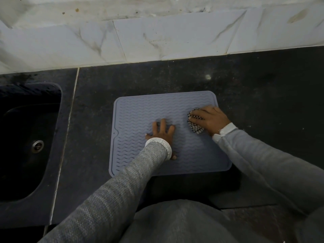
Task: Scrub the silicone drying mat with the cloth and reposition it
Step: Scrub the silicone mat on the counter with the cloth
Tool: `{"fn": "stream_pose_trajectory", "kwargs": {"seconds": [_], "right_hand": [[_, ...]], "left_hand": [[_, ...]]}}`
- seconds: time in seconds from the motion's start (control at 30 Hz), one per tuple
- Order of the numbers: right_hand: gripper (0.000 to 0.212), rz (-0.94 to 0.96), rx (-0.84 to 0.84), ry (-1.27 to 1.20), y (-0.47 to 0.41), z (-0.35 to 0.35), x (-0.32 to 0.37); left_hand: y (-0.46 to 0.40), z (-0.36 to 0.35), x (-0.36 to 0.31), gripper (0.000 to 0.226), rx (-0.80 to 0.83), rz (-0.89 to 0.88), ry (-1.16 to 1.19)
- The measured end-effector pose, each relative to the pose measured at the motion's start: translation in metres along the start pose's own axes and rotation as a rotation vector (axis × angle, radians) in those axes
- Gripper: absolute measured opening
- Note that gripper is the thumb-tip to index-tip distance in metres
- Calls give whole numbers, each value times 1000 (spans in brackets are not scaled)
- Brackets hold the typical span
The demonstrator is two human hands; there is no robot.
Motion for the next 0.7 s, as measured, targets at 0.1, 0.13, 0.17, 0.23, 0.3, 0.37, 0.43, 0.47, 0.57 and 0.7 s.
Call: {"fn": "stream_pose_trajectory", "kwargs": {"seconds": [0.1,0.13,0.17,0.23,0.3,0.37,0.43,0.47,0.57,0.7], "right_hand": [[38,80,-6,52,4,-6,7],[33,85,-32,65,9,-4,1],[32,89,-48,87,16,-3,-7],[43,76,-35,125,28,0,-22],[55,41,13,138,33,2,-32],[58,-18,32,99,29,6,-32],[58,-64,-8,35,17,10,-22],[58,-67,-22,9,8,10,-12],[55,1,22,22,-15,-1,24],[51,54,58,80,-9,-10,21]], "left_hand": [[0,-2,0,120,4,-7,3],[-1,-2,1,120,6,-8,5],[-1,-1,1,120,9,-7,7],[0,-1,1,119,16,-7,8],[-1,0,0,119,13,-4,8],[-1,0,0,119,13,-2,7],[-1,0,0,119,10,-1,9],[-1,1,-1,119,4,0,8],[0,1,-1,119,6,5,4],[2,1,0,119,10,-3,16]]}}
Point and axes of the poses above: each hand's wrist, its own y-axis away from the middle knuckle, its own z-axis out of the back of the hand, x = y × z, the point moved 7 cm from there along -y, towards the middle knuckle, and after that the axes turned 5 degrees about -z, right-handed, at the moved point
